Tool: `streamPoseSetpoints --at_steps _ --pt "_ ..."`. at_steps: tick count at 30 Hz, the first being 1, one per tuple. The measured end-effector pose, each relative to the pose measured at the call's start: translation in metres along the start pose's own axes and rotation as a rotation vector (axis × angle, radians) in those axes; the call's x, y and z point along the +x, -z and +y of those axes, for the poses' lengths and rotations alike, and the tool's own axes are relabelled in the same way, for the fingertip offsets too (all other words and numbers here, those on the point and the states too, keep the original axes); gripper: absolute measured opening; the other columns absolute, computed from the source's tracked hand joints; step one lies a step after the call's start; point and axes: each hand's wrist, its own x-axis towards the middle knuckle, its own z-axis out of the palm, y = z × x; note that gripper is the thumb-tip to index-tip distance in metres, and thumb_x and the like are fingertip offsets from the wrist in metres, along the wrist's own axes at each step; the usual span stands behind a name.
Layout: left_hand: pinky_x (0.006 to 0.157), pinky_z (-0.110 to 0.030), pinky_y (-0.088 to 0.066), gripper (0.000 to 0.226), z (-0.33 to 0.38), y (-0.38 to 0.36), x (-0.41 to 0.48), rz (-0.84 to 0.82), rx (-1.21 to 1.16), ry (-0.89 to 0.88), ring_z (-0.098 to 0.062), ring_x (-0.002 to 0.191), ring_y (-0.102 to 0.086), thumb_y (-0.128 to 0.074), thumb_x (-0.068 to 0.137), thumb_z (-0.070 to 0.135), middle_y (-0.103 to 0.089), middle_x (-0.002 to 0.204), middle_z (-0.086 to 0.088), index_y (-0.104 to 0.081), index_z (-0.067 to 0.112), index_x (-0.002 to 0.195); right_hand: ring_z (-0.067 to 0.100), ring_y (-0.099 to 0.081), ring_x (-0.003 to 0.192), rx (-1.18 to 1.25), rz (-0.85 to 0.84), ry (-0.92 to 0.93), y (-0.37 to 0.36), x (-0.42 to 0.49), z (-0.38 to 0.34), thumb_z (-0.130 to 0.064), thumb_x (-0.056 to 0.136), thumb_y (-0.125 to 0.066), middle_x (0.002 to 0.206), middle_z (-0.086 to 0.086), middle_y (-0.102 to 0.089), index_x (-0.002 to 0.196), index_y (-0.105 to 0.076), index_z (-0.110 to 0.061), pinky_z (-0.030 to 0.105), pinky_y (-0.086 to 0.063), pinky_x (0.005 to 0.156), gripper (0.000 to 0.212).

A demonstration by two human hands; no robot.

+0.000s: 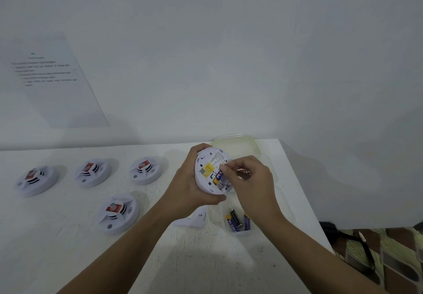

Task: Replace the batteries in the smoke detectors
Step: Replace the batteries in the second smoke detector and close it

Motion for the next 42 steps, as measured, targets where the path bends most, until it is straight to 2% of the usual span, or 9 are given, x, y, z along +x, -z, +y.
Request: streamPoseSetpoints --at_steps 5,8,13,18,22,28,35,40,42 --pt "0.082 -0.018 -0.056 0.094 0.0 0.001 -0.002 -0.01 0.002 -0.002 -0.002 0.111 -0.061 -0.093 0.061 -0.002 -0.058 0.116 0.027 -0.041 0.033 0.13 0.009 -0.068 0.089 0.03 -0.033 -0.022 0.003 -0.001 -0.001 -0.018 0.087 -0.076 0.091 -0.002 -0.068 0.085 -0.071 -0.016 0.02 -0.056 0.075 0.006" --pt "0.085 -0.026 -0.059 0.093 -0.001 0.002 -0.002 -0.01 -0.008 -0.002 -0.009 0.11 -0.064 -0.093 0.06 -0.003 -0.061 0.116 0.02 -0.042 0.028 0.132 0.009 -0.068 0.092 0.022 -0.068 -0.001 0.004 -0.005 -0.001 -0.02 0.079 -0.084 0.094 -0.003 -0.066 0.092 -0.069 -0.015 0.019 -0.057 0.078 0.02" --pt "0.091 -0.036 -0.06 0.093 -0.005 0.005 -0.005 -0.016 0.003 0.012 -0.016 0.114 -0.064 -0.095 0.061 0.001 -0.062 0.12 0.014 -0.043 0.025 0.134 0.007 -0.066 0.094 -0.146 -0.117 0.192 0.008 -0.008 0.001 -0.03 0.066 -0.092 0.098 -0.004 -0.064 0.096 -0.069 -0.014 0.013 -0.056 0.075 0.042" --pt "0.088 -0.039 -0.06 0.089 -0.004 0.006 -0.007 -0.044 0.047 0.014 -0.015 0.113 -0.063 -0.095 0.062 0.005 -0.061 0.118 0.016 -0.044 0.026 0.132 0.005 -0.063 0.083 -0.367 -0.12 0.399 0.012 -0.004 -0.002 -0.053 0.064 -0.077 0.089 -0.008 -0.064 0.094 -0.077 -0.016 0.021 -0.054 0.064 0.048" --pt "0.082 -0.05 -0.059 0.086 -0.003 0.005 -0.006 -0.055 0.077 0.009 -0.017 0.109 -0.065 -0.092 0.062 0.005 -0.061 0.116 0.014 -0.044 0.024 0.132 0.009 -0.061 0.071 -0.423 -0.118 0.525 0.013 -0.005 -0.005 -0.045 0.065 -0.073 0.08 -0.003 -0.061 0.086 -0.077 -0.013 0.027 -0.053 0.054 0.038" --pt "0.082 -0.053 -0.059 0.087 -0.003 0.007 -0.005 -0.077 0.059 0.02 -0.022 0.109 -0.066 -0.09 0.06 0.014 -0.063 0.117 0.007 -0.043 0.023 0.132 0.011 -0.063 0.068 -0.413 -0.112 0.59 0.011 -0.007 -0.003 -0.035 0.069 -0.072 0.079 -0.001 -0.063 0.083 -0.077 -0.012 0.029 -0.053 0.052 0.027" --pt "0.092 -0.04 -0.059 0.088 -0.006 0.01 -0.005 -0.06 -0.008 0.06 -0.02 0.112 -0.064 -0.095 0.061 0.005 -0.063 0.118 0.011 -0.046 0.022 0.132 0.006 -0.065 0.087 -0.33 -0.196 0.566 0.018 -0.001 0.0 -0.036 0.082 -0.065 0.091 -0.004 -0.07 0.092 -0.076 -0.014 0.029 -0.056 0.065 0.026" --pt "0.087 -0.026 -0.058 0.086 -0.004 0.009 0.001 -0.056 -0.015 0.068 -0.011 0.108 -0.065 -0.096 0.06 0.004 -0.064 0.114 0.018 -0.049 0.022 0.129 0.012 -0.053 0.111 -0.463 -0.243 0.6 0.017 0.0 0.008 -0.039 0.09 -0.058 0.107 -0.006 -0.064 0.105 -0.075 -0.023 0.036 -0.053 0.084 0.028" --pt "0.087 -0.026 -0.058 0.086 -0.004 0.01 0.001 -0.052 -0.026 0.066 -0.012 0.107 -0.066 -0.096 0.059 0.002 -0.065 0.113 0.017 -0.049 0.021 0.129 0.009 -0.05 0.115 -0.409 -0.325 0.56 0.022 0.002 0.007 -0.038 0.093 -0.057 0.113 -0.008 -0.059 0.111 -0.074 -0.025 0.03 -0.051 0.086 0.029"
